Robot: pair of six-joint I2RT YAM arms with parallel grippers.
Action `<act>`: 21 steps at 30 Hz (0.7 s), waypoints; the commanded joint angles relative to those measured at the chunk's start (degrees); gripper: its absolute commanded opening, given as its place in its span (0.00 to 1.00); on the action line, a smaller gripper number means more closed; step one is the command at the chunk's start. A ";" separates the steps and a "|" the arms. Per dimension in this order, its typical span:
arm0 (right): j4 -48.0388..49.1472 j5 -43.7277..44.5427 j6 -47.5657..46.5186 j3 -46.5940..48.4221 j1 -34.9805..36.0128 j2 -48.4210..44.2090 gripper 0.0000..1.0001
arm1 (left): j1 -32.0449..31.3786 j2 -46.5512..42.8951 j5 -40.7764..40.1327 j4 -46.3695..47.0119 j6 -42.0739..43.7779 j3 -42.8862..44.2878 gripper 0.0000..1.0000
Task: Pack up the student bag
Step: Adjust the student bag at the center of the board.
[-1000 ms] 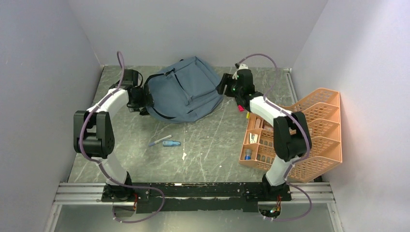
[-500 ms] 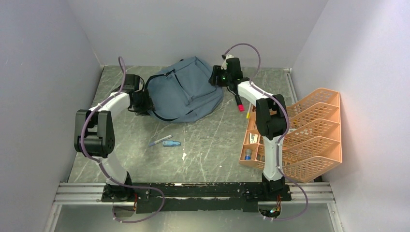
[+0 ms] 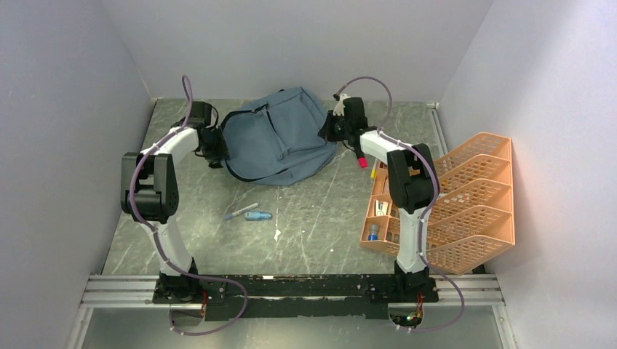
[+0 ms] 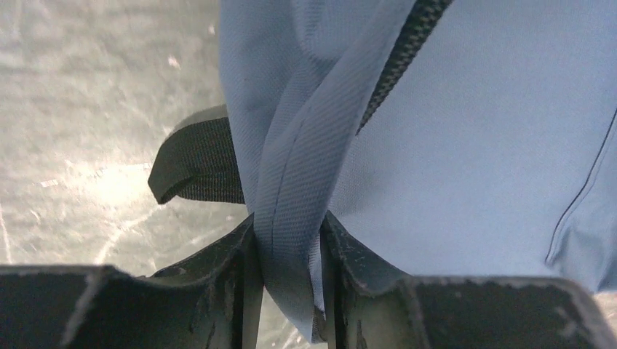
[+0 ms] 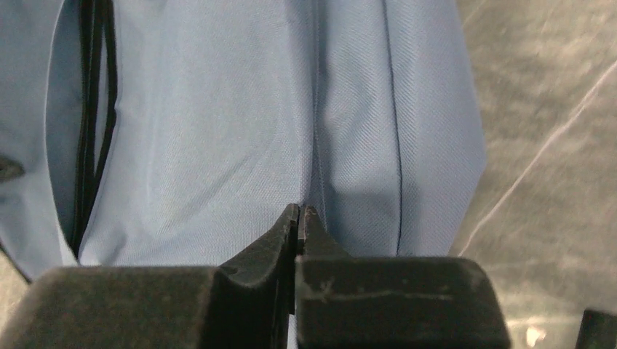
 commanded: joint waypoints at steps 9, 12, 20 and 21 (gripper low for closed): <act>3.01 -8.99 5.31 -17.63 0.27 -13.60 0.00 | 2.60 6.44 -1.83 -0.56 5.62 12.52 0.38; 3.48 -8.56 6.12 -20.72 1.03 -16.66 0.00 | 2.80 6.56 -2.84 -0.90 6.34 13.81 0.41; -0.41 6.00 3.65 -21.48 1.21 -24.15 0.23 | 3.26 -0.27 -4.67 0.42 5.05 9.89 0.50; -0.66 7.62 3.32 -21.54 1.22 -25.11 0.26 | 3.26 -1.75 -4.67 0.76 4.95 9.04 0.51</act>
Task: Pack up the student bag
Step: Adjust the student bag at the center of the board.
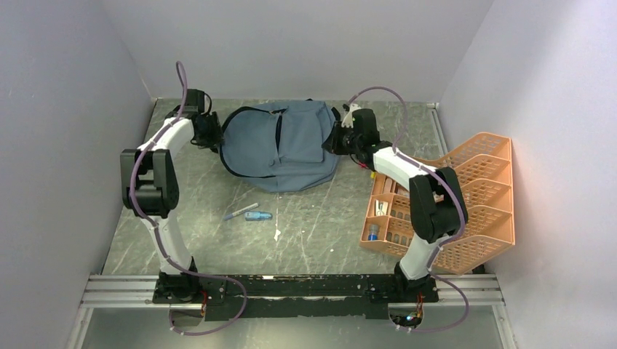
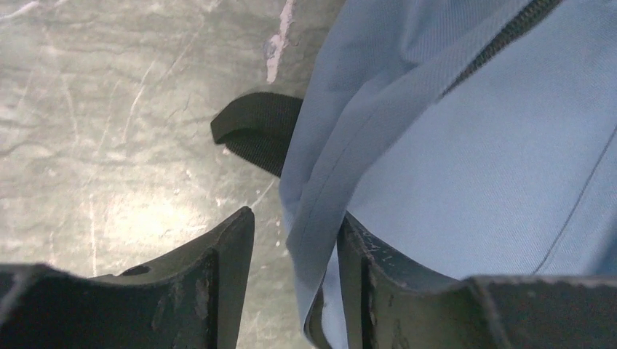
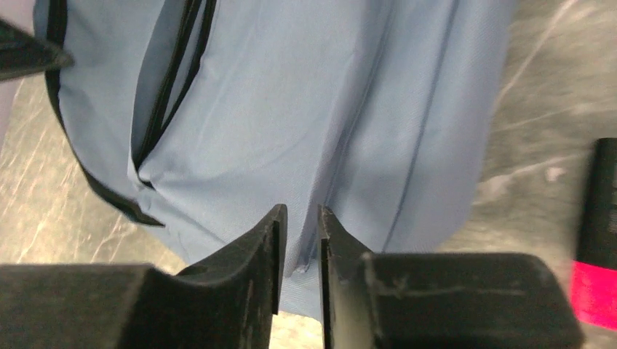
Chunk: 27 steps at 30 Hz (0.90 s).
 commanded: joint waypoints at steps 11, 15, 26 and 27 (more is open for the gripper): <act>-5.67 26.26 -0.72 -2.46 -0.27 -14.82 0.54 | 0.19 -23.13 7.87 9.28 0.54 -14.17 0.58; -4.80 28.09 -0.81 -5.14 -0.54 -18.46 0.61 | -0.78 -27.62 9.60 9.85 0.33 -18.16 0.58; -19.09 34.33 -2.42 0.97 -0.97 -11.84 0.59 | -2.85 -34.16 11.82 11.53 1.43 -28.68 0.58; -20.34 34.84 -2.84 1.74 -0.91 -10.63 0.60 | -2.92 -34.73 12.25 12.21 1.35 -29.73 0.58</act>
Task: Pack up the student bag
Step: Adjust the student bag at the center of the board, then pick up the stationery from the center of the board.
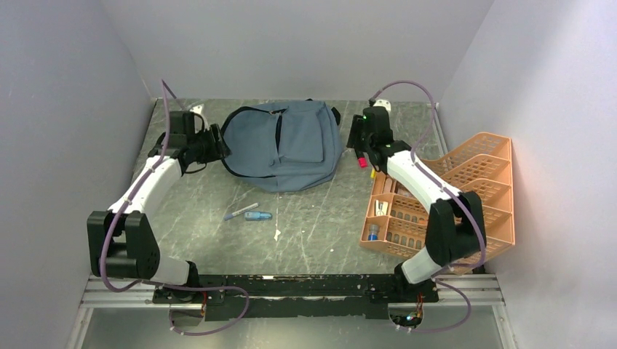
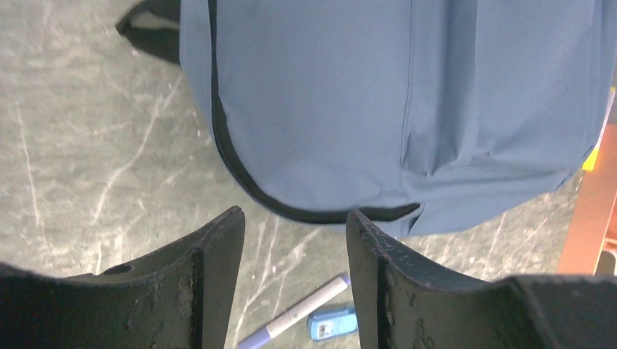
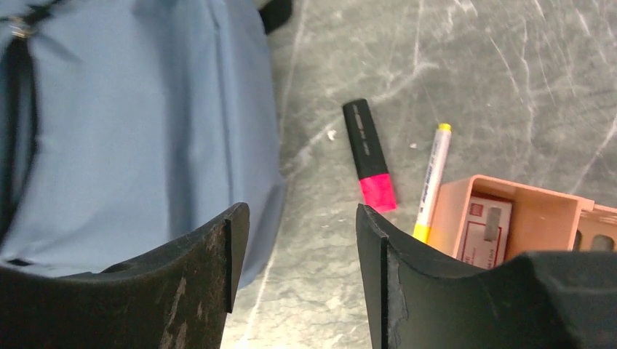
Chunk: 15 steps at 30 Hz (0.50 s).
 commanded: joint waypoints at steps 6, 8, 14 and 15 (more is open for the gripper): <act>-13.86 5.77 -5.15 9.65 -0.74 12.20 0.64 | -0.53 -5.32 2.87 5.19 1.93 -7.17 0.58; -15.48 5.96 -5.96 11.21 -1.27 14.89 0.65 | -0.56 -5.96 2.83 5.70 1.83 -7.83 0.58; -16.68 1.87 -7.47 14.39 -3.49 20.73 0.66 | -0.57 -7.45 2.20 6.49 2.10 -9.85 0.58; -16.81 1.30 -7.66 14.95 -3.71 21.47 0.66 | -0.56 -7.71 2.07 6.45 2.22 -10.16 0.58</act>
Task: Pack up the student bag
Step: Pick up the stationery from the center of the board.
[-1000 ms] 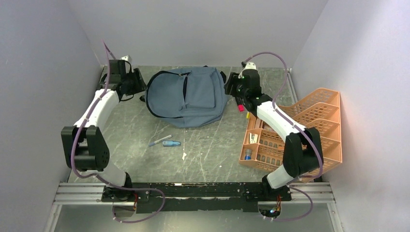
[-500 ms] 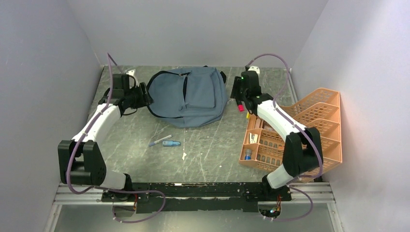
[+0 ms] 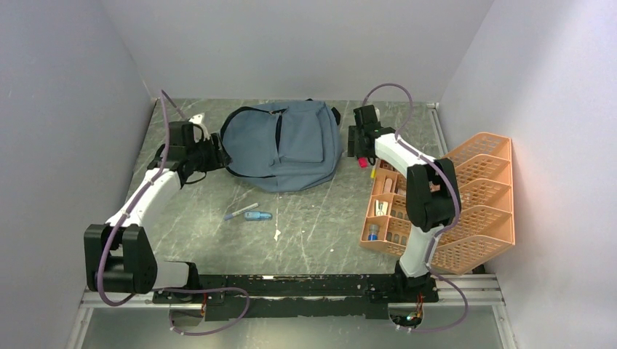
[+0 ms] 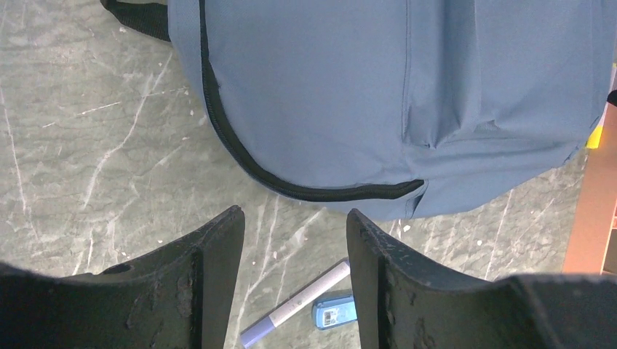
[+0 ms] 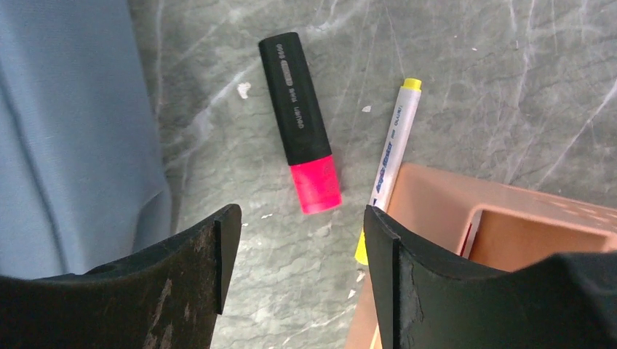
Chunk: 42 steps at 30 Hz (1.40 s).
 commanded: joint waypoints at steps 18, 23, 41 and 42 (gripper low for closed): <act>-8.26 -7.51 -5.61 12.45 -4.08 14.69 0.62 | -0.43 -2.92 -0.45 1.92 1.17 -1.61 0.58; -7.92 -7.86 -5.46 11.59 -4.14 15.30 0.46 | -0.43 -3.21 -0.33 2.09 1.09 -1.79 0.57; 2.64 -12.58 -2.58 5.14 3.69 -7.60 0.15 | -1.21 -4.27 13.43 8.52 -15.08 2.73 0.69; 3.08 -13.98 -2.59 5.49 5.89 -7.93 0.15 | -1.60 -4.49 13.90 9.01 -16.05 3.34 0.70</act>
